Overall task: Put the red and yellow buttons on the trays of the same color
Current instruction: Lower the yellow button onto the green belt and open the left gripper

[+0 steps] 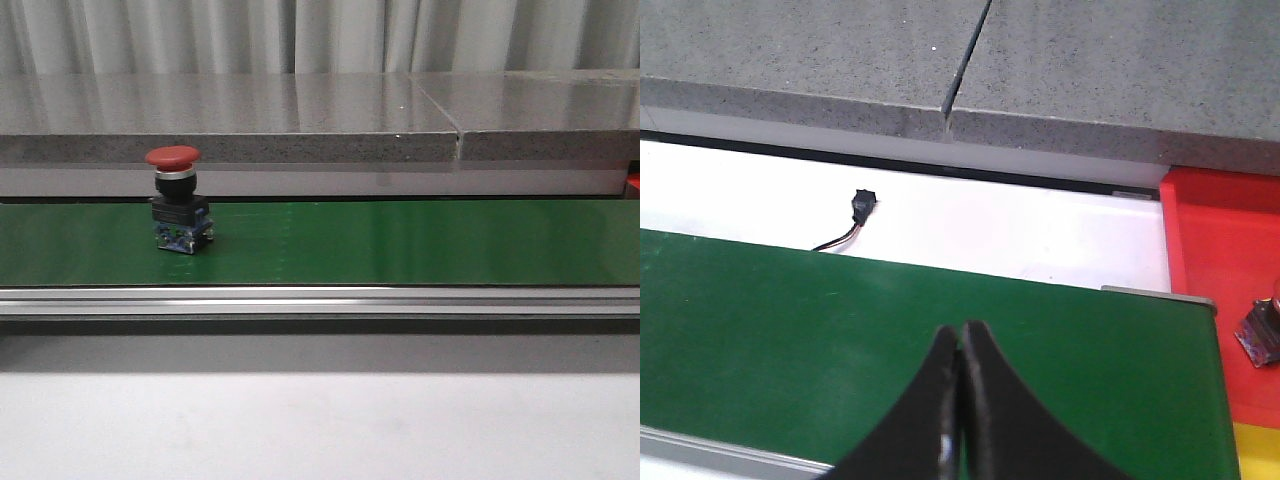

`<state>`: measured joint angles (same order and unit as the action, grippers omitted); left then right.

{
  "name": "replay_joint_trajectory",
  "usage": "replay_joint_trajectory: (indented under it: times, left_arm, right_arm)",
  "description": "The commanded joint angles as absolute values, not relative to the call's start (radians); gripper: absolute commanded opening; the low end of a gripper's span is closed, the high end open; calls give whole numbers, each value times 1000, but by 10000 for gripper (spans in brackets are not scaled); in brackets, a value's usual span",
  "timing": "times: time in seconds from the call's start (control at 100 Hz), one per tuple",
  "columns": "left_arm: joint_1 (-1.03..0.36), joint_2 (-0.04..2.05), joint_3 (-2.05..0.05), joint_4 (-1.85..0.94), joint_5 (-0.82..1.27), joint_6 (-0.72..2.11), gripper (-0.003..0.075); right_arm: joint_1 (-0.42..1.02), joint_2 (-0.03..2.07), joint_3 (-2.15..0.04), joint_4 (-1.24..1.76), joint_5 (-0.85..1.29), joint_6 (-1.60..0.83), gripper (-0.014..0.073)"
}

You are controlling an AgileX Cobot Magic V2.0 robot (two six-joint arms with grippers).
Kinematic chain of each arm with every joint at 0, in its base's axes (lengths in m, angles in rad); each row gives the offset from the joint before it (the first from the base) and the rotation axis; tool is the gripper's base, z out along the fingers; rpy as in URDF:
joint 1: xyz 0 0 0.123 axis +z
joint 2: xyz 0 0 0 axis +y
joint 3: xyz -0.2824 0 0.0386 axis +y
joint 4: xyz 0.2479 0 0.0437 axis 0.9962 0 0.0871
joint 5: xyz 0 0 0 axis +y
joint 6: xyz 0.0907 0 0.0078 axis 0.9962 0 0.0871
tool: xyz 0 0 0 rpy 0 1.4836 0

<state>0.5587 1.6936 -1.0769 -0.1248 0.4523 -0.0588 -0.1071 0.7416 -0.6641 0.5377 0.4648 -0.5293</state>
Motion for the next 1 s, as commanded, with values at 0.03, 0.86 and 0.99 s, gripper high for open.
replay_joint_trajectory:
  times: [0.03, 0.86, 0.99]
  left_arm:
    - [545, 1574, -1106, -146, 428, -60, 51]
    - [139, 1477, -1292, -59, 748, 0, 51]
    - [124, 1504, -1292, -61, 748, 0, 51]
  right_arm:
    - [-106, 733, -690, 555, 413, -537, -67]
    - [-106, 733, -690, 555, 413, -537, -67]
    - [-106, 733, -690, 555, 413, -537, -67]
